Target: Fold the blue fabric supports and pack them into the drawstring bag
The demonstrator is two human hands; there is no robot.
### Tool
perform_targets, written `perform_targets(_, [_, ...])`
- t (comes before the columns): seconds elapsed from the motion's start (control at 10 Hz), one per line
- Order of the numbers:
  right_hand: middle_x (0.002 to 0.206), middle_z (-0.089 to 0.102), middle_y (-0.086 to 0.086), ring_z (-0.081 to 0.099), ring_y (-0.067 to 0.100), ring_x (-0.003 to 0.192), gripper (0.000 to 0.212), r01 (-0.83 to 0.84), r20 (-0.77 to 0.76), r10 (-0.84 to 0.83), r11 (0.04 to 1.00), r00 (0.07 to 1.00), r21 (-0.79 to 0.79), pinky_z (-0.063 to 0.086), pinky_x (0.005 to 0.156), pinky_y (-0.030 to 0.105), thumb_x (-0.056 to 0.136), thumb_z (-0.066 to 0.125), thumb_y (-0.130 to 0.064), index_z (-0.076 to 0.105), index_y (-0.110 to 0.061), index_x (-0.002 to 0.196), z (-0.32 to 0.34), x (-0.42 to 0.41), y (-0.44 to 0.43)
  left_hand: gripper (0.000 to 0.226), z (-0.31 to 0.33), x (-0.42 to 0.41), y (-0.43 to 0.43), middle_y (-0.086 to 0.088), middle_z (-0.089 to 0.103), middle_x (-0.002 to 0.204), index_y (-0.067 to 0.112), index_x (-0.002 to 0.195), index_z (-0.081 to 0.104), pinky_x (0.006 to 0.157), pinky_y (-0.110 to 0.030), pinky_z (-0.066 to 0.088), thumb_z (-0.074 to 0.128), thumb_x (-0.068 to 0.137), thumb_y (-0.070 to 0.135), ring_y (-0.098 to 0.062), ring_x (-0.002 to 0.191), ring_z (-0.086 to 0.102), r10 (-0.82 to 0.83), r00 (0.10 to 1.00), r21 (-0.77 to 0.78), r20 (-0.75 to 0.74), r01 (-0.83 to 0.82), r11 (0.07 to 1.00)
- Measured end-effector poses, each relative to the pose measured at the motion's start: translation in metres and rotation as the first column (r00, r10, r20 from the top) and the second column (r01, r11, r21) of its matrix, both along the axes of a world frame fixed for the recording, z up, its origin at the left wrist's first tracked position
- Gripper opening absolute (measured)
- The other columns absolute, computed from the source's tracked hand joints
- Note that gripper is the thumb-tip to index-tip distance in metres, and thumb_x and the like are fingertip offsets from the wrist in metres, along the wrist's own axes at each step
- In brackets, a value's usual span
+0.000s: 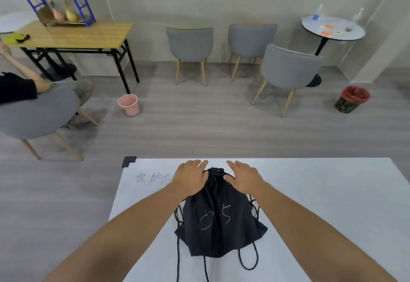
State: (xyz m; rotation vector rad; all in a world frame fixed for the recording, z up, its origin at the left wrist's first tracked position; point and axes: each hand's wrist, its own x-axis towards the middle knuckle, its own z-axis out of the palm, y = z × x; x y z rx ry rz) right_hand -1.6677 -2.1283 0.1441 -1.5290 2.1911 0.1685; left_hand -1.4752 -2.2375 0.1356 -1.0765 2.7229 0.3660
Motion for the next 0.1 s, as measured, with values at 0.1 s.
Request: perform_targets(0.1, [0.153, 0.044, 0.005, 0.043, 0.030, 0.138, 0.060, 0.003, 0.002, -0.003, 0.999, 1.000, -0.052, 0.039, 0.109, 0.048, 0.102, 0.035, -0.054, 0.031, -0.023, 0.152, 0.0196, 0.0007, 0.0023, 0.052, 0.0165, 0.0039, -0.0020, -0.003, 0.039, 0.156, 0.024, 0.153, 0.030, 0.115, -0.042, 0.030, 0.027, 0.105, 0.043, -0.027, 0.142, 0.036, -0.032, 0.999, -0.036, -0.029, 0.031, 0.999])
